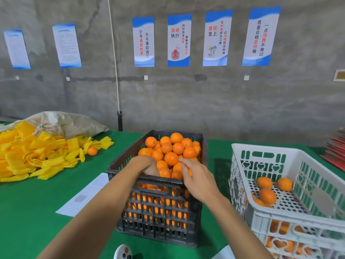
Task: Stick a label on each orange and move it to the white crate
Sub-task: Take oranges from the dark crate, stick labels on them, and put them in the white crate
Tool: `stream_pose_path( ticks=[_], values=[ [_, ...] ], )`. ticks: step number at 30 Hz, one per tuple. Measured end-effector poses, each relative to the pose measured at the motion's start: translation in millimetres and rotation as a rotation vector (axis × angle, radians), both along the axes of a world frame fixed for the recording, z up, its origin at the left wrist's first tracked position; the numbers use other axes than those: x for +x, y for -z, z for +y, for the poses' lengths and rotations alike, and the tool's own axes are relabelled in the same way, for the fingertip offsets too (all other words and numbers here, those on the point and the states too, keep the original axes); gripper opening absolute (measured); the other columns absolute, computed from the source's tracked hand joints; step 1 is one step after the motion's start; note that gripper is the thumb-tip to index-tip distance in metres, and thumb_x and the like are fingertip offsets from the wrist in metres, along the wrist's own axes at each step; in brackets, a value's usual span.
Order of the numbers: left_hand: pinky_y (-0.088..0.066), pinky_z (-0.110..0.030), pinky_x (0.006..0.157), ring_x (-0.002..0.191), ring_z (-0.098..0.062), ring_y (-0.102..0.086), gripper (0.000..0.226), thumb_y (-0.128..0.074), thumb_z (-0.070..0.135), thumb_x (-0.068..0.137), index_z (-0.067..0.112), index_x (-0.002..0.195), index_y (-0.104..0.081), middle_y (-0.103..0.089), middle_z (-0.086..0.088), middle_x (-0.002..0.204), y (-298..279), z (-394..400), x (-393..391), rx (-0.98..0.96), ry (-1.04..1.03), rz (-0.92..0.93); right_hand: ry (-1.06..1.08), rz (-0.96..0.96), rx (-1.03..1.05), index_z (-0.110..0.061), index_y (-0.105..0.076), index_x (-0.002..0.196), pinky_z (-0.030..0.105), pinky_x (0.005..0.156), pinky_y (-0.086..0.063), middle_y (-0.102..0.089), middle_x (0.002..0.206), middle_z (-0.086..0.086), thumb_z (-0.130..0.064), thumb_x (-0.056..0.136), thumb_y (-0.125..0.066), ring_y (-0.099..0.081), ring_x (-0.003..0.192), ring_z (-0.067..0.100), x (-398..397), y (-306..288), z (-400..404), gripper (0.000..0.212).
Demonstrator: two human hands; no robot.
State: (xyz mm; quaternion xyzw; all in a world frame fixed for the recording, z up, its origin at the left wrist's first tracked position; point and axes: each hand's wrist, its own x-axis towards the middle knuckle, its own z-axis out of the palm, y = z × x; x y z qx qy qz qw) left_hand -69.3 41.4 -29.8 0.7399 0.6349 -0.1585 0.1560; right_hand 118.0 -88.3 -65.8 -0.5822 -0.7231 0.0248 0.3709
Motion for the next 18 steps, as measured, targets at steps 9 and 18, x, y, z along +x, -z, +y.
stream_pose_path(
  ticks=[9, 18],
  values=[
    [-0.046, -0.009, 0.067, 0.069, 0.006, -0.06, 0.04, -0.09, 0.039, 0.078, 0.017, 0.109, -0.075, -0.067, 0.011, 0.081, -21.1, -98.8, 19.1, 0.574, 0.206, -1.045, -0.07, 0.091, 0.147, -0.023, -0.053, 0.147, 0.042, 0.116, -0.038, -0.054, 0.148, -0.007, -0.03, 0.108, -0.047, -0.046, 0.138, 0.01, 15.8, -19.2, -47.6, 0.041],
    [-0.053, -0.012, 0.071, 0.078, 0.0, -0.071, 0.047, -0.088, 0.032, 0.082, 0.024, 0.125, -0.071, -0.079, 0.013, 0.09, 70.5, -202.6, 76.8, 0.219, 0.213, -1.451, 0.024, 0.565, 0.236, -0.029, -0.065, 0.121, 0.028, 0.091, -0.054, -0.063, 0.12, -0.01, -0.03, 0.103, -0.061, -0.065, 0.11, 0.011, 47.7, 58.1, -143.4, 0.019]
  ],
)
